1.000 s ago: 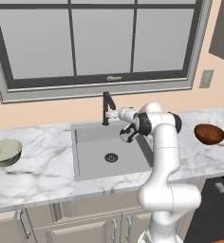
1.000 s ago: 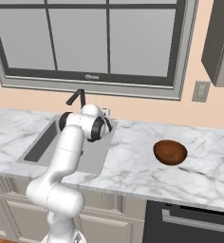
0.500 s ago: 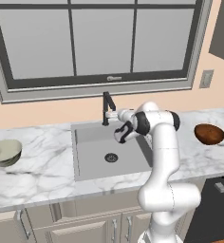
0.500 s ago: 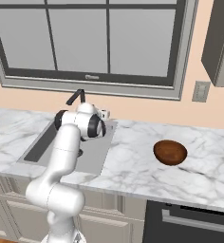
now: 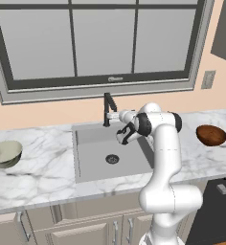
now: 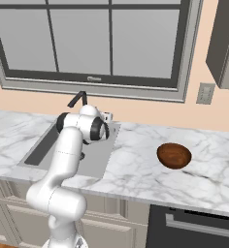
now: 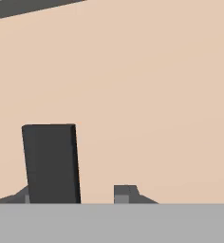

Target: Rinse each bowl for a few seconds and place them down in the sink or on the counter.

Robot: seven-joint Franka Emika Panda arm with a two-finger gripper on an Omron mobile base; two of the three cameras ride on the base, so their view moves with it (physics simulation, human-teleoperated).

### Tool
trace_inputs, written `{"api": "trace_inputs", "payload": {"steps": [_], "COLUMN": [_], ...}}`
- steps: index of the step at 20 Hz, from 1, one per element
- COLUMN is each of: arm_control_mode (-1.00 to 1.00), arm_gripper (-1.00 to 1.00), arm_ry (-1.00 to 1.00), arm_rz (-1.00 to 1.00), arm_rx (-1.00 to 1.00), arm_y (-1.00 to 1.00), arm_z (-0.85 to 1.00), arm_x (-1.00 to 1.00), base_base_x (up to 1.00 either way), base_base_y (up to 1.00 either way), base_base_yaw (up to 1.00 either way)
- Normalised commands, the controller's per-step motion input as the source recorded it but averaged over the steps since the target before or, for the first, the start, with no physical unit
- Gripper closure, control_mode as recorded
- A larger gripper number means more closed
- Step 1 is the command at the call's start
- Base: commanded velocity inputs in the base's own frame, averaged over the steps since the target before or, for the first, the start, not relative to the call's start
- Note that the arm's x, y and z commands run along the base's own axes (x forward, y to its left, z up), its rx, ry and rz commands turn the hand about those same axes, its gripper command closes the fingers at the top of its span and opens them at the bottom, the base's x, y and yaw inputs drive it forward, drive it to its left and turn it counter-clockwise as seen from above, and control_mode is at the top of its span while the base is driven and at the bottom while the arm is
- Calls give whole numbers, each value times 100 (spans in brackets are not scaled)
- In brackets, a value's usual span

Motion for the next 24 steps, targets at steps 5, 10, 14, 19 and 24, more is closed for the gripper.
{"api": "trace_inputs", "payload": {"steps": [5,10,14,19,24], "arm_control_mode": [-100,-100,-100,-100,-100], "arm_gripper": [100,100,100,100,100], "arm_ry": [-3,1,9,12,10], "arm_rz": [-8,-18,-30,-30,-25], "arm_rx": [19,17,9,8,9], "arm_y": [-78,-73,-64,-70,-83], "arm_z": [-3,-17,-30,-34,-44], "arm_x": [40,16,2,0,0], "base_base_x": [0,0,0,0,0], "base_base_y": [0,0,0,0,0], "base_base_yaw": [0,0,0,0,0]}}
